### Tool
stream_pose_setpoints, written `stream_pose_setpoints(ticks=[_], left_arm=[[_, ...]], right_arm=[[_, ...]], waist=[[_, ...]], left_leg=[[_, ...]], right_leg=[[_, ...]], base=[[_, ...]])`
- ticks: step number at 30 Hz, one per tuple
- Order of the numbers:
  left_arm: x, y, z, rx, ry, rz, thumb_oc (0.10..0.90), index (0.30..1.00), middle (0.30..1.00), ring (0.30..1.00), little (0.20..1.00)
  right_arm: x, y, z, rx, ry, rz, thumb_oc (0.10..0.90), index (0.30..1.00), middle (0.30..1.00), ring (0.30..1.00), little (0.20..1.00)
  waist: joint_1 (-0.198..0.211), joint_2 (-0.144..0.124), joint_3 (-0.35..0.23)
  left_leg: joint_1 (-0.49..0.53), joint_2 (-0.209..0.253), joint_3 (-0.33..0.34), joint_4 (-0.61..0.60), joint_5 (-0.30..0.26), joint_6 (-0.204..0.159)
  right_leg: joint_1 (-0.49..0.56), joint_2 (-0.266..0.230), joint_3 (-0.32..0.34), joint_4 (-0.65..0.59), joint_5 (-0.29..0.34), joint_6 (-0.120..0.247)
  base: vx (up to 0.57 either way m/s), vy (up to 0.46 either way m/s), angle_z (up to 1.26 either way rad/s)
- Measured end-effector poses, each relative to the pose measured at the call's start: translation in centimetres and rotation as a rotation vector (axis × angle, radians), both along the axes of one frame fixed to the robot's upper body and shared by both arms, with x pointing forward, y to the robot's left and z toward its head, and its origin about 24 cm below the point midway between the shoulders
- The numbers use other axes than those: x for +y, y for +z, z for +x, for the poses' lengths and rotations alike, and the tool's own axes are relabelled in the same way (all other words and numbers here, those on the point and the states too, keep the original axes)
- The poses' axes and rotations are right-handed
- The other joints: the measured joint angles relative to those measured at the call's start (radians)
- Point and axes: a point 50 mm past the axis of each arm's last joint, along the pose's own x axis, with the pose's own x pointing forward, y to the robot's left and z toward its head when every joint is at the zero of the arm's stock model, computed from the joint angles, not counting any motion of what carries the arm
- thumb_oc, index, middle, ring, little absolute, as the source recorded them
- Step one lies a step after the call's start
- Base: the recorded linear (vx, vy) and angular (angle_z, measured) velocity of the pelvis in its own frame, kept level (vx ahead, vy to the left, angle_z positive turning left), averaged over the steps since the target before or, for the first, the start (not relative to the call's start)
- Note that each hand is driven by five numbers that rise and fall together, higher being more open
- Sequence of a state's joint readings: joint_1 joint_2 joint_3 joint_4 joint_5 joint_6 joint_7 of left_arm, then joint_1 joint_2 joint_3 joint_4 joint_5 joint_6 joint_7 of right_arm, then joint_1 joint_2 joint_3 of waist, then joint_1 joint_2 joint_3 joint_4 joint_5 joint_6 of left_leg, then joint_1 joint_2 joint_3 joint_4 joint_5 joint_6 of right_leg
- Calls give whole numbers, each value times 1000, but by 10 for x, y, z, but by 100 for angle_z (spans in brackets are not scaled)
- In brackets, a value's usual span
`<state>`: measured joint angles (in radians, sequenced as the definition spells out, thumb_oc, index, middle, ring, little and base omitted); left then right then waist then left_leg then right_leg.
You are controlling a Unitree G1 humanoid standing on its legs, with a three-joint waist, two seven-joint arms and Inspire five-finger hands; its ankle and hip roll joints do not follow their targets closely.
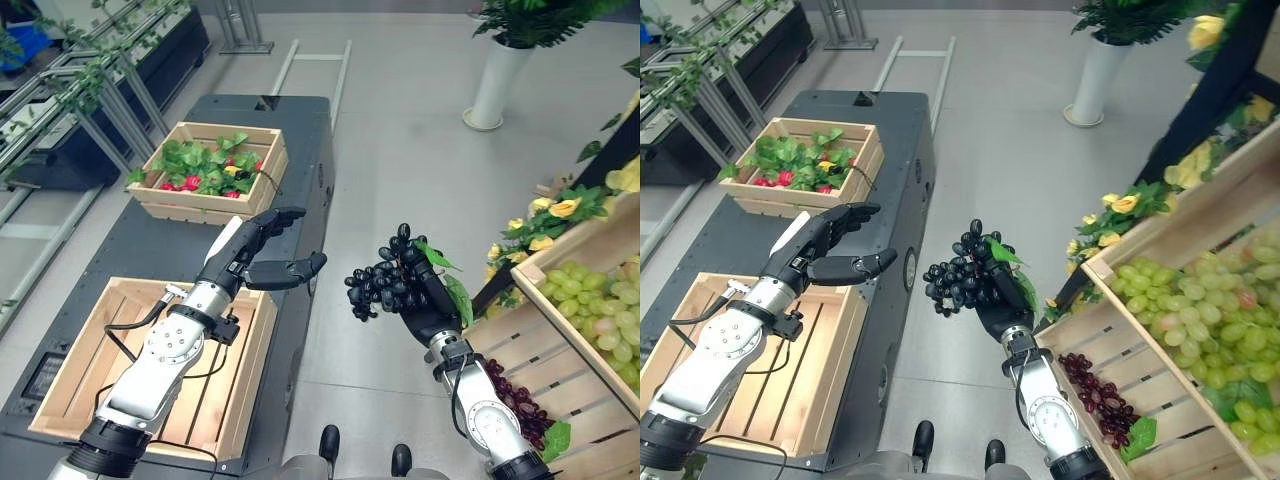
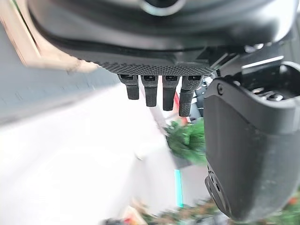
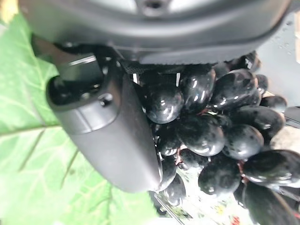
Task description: Pick up the fruits from the basket on one side to the basket on the other side
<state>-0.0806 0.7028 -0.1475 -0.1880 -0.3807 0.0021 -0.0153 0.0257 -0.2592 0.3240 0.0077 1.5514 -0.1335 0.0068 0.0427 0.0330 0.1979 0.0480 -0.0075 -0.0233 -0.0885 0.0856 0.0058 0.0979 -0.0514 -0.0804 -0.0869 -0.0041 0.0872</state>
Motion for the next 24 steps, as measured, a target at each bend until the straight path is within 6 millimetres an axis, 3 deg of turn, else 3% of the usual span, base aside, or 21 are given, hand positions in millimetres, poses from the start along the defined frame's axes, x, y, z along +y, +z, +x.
stream_pose_setpoints(ticks=[10, 13, 17, 24], left_arm=[[-35, -12, -4, 19, -107, -296, 800, 900, 900, 900, 900], [-49, -10, 1, -4, -151, -388, 800, 900, 900, 900, 900], [-65, -5, 17, -13, -186, -493, 800, 900, 900, 900, 900], [-80, -5, 19, 11, -229, -583, 800, 900, 900, 900, 900]], right_arm=[[-9, -34, -11, 149, -34, -12, 400, 300, 300, 300, 300], [-11, -34, -7, 139, -45, -23, 400, 300, 300, 300, 300], [-10, -26, 12, 91, -51, -33, 400, 300, 300, 300, 300], [-18, -20, 23, 37, -85, -34, 400, 300, 300, 300, 300]], waist=[[-53, -1, -1], [-66, 2, 2], [-81, 8, 105], [-84, 32, 238]], left_leg=[[-4, 10, 82, 1, -6, 9], [-94, 9, 103, 54, -10, 14], [-174, 3, 114, 180, -47, 12], [-285, -12, 60, 279, -49, 10]], right_leg=[[-74, 14, 77, 55, 5, -4], [-183, 12, 76, 131, 1, -4], [-285, 1, 76, 288, -43, -6], [-412, 4, 81, 410, -60, -20]], base=[[-96, -5, -28], [-252, -11, -22], [-151, -19, -12], [-79, -11, -2]])
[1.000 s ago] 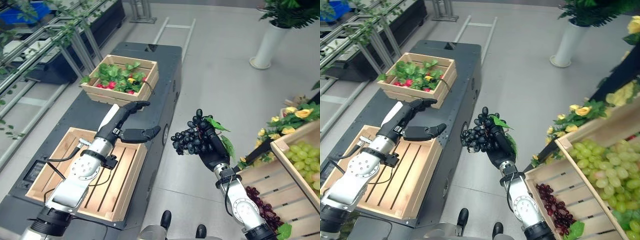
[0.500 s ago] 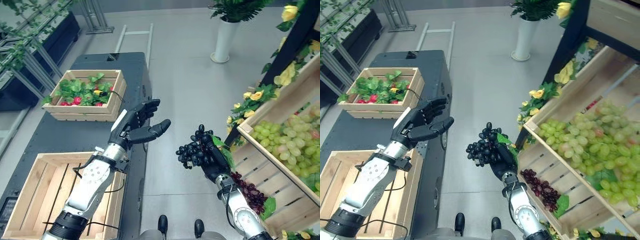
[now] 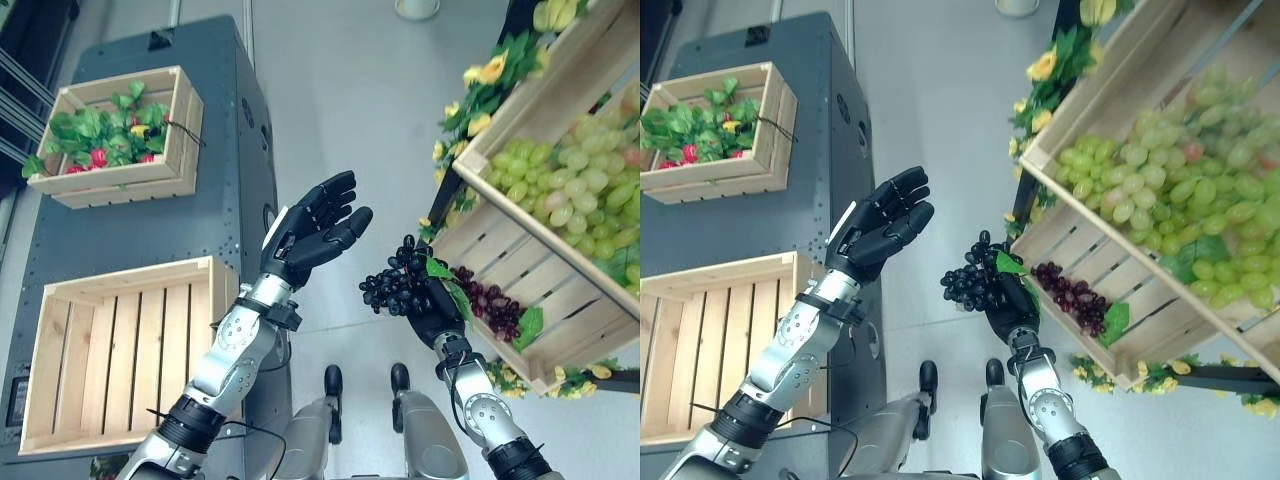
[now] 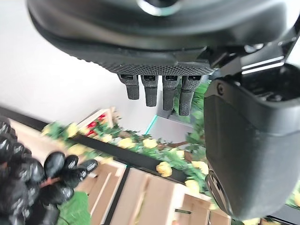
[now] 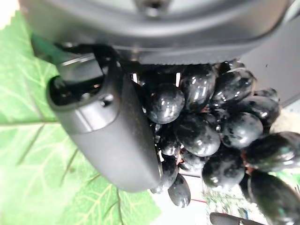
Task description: Pick up the fruits from the basket on one side to the basket on the other side
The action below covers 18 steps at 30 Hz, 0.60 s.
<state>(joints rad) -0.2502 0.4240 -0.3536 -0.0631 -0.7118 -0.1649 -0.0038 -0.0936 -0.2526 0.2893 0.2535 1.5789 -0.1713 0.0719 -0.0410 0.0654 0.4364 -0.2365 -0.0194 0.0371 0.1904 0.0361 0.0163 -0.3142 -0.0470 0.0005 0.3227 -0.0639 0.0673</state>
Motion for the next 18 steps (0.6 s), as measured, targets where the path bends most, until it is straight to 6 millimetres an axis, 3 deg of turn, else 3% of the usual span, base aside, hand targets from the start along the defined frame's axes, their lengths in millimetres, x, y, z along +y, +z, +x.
stream_pose_setpoints(ticks=[7, 18], left_arm=[[-11, 5, 5, -6, -71, -94, 800, 900, 900, 900, 900], [-15, 15, 7, -106, -100, -174, 800, 900, 900, 900, 900]], right_arm=[[-4, 11, 11, -65, -30, -6, 400, 300, 300, 300, 300], [-1, 31, 25, -185, -52, 33, 400, 300, 300, 300, 300]], waist=[[-8, -9, 81], [-24, -13, 87]], left_leg=[[-101, 2, -2, 90, -18, -14], [-185, 25, -5, 196, -67, -32]], right_leg=[[-101, 4, 4, 87, -12, -17], [-172, 27, 1, 165, -43, -39]], base=[[-33, -34, -1], [30, -44, -2]])
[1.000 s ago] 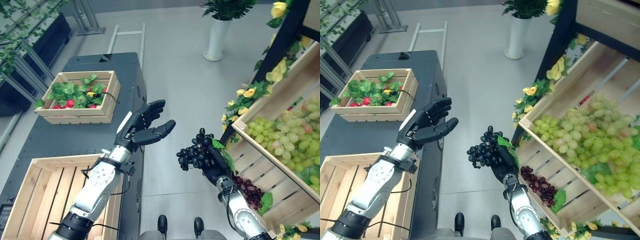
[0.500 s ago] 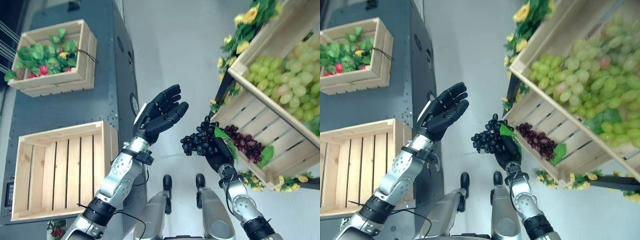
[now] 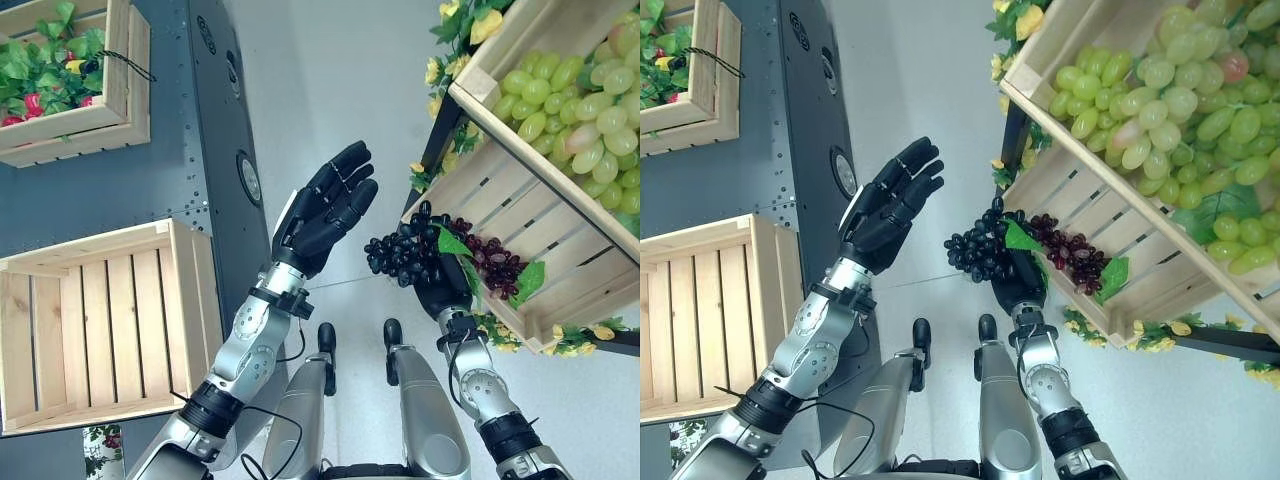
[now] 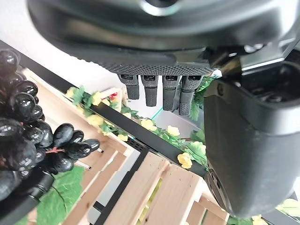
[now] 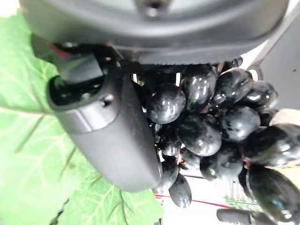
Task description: Pick up the fruits from the basket on one side to the basket on the other side
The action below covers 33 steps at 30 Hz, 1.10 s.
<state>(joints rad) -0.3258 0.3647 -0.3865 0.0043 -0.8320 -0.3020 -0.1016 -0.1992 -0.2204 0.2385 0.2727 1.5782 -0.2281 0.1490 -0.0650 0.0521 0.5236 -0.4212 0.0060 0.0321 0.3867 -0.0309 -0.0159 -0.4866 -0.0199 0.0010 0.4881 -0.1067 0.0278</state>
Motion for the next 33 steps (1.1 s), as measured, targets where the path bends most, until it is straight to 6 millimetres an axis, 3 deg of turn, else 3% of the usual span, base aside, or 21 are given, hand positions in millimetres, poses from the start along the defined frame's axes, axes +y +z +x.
stream_pose_setpoints(ticks=[8, 19, 22, 28, 33], left_arm=[[0, 1, -1, -21, -10, -3, 800, 900, 900, 900, 900], [3, -2, 4, 4, -2, -14, 800, 900, 900, 900, 900], [3, 2, 7, 0, -8, -36, 800, 900, 900, 900, 900], [8, 0, 10, 25, 5, -60, 800, 900, 900, 900, 900], [9, -3, 12, 38, 12, -55, 800, 900, 900, 900, 900]], right_arm=[[-14, 6, 3, -33, -95, 6, 400, 300, 300, 300, 300], [-60, 46, 22, -145, -401, 69, 400, 300, 300, 300, 300], [-79, 48, 31, -88, -533, 155, 400, 300, 300, 300, 300], [-107, 55, 27, -50, -715, 251, 400, 300, 300, 300, 300], [-122, 50, 24, 31, -776, 190, 400, 300, 300, 300, 300]], waist=[[1, -3, 3], [1, -2, 3], [6, -2, 3], [18, 2, 6], [28, 4, 7]], left_leg=[[-54, 13, -5, 60, -22, -15], [-87, 14, -4, 95, -31, -16], [-90, 14, -5, 103, -33, -16], [-111, 14, -8, 119, -37, -17], [-115, 13, -9, 126, -39, -14]], right_leg=[[-52, 14, -2, 47, -14, -15], [-84, 15, -2, 80, -21, -16], [-86, 14, -3, 88, -24, -16], [-103, 14, -6, 97, -25, -18], [-103, 13, -7, 100, -28, -17]], base=[[43, -41, -2], [37, -29, 0], [42, -36, 1], [36, -30, 1], [0, 0, 0]])
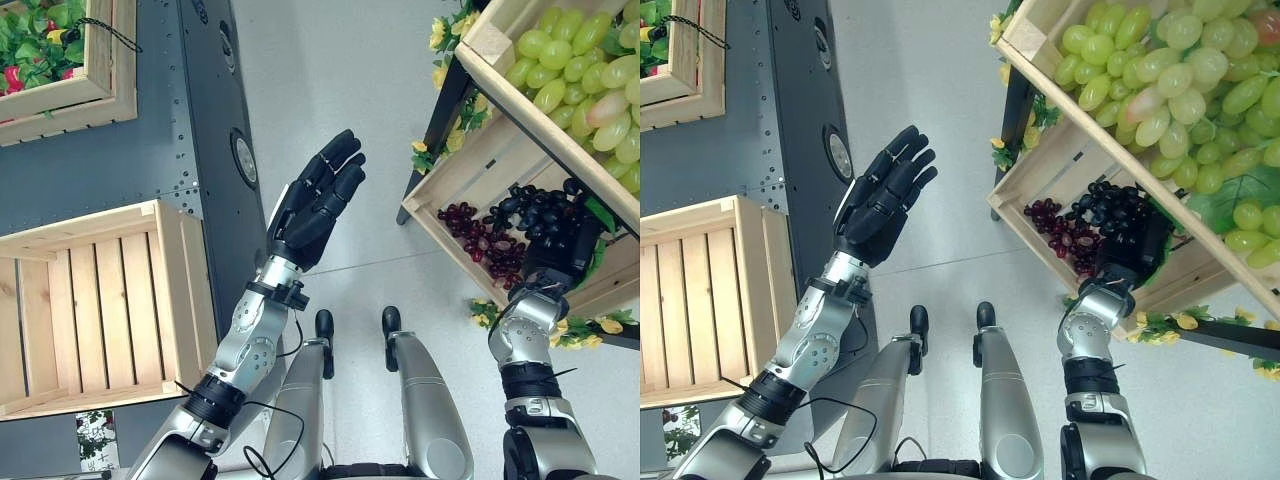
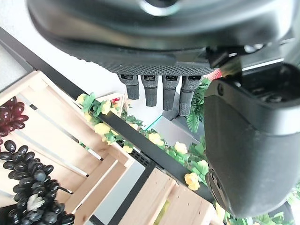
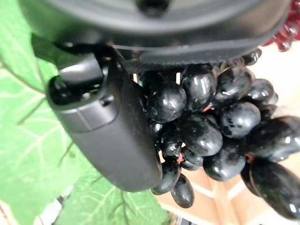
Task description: Pick up the fruits from the basket on one side to the basket on the other side
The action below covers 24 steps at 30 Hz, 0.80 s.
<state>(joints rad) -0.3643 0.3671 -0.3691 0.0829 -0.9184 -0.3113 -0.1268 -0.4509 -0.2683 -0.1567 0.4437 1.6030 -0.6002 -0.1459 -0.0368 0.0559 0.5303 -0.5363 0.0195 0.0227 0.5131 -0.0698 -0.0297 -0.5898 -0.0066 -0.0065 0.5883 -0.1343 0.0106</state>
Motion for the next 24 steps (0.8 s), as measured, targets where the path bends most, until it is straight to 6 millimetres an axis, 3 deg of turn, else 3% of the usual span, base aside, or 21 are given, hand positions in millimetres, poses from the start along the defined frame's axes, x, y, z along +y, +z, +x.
stream_pose_setpoints(ticks=[1, 2, 9, 16, 22, 24], left_arm=[[0, 0, 0, -1, 0, 1, 800, 900, 900, 900, 900], [0, 1, 0, -3, 0, 1, 800, 900, 900, 900, 900], [-2, 8, 4, -22, -13, 13, 800, 900, 900, 900, 900], [-2, 15, 7, -39, -24, 49, 800, 900, 900, 900, 900], [-4, 15, 8, -30, -37, 60, 800, 900, 900, 900, 900], [-5, 16, 7, -32, -38, 60, 800, 900, 900, 900, 900]], right_arm=[[-4, -3, 0, 44, -10, -30, 400, 300, 300, 300, 300], [-8, -5, 0, 83, -17, -47, 800, 900, 900, 900, 900], [-32, -21, -1, 379, 19, -267, 800, 900, 900, 900, 900], [-35, -20, 2, 454, 67, -320, 800, 900, 900, 900, 900], [-32, -6, 8, 616, -20, -428, 800, 900, 900, 900, 900], [-32, 7, 8, 660, -94, -513, 800, 900, 900, 900, 900]], waist=[[0, 0, 0], [1, 0, 0], [9, -2, 2], [11, -3, 2], [18, -4, 2], [20, -4, 2]], left_leg=[[-1, -1, -2, 1, 0, 0], [-5, -1, -2, 1, -1, -1], [-27, -3, -11, 6, -2, -2], [-34, -5, -17, 5, -2, -1], [-41, -6, -20, 2, 0, 2], [-46, -7, -20, 1, 0, 4]], right_leg=[[0, -1, -1, 0, 0, 0], [-3, -2, -2, 0, 0, 1], [-19, -3, -9, 3, 1, 2], [-22, -5, -15, 0, 1, 2], [-24, -6, -20, -11, 6, 10], [-29, -7, -20, -12, 6, 11]], base=[[0, 0, 0], [0, 0, 0], [-2, -15, 1], [-4, -6, 1], [0, 0, 0], [-9, 20, 0]])
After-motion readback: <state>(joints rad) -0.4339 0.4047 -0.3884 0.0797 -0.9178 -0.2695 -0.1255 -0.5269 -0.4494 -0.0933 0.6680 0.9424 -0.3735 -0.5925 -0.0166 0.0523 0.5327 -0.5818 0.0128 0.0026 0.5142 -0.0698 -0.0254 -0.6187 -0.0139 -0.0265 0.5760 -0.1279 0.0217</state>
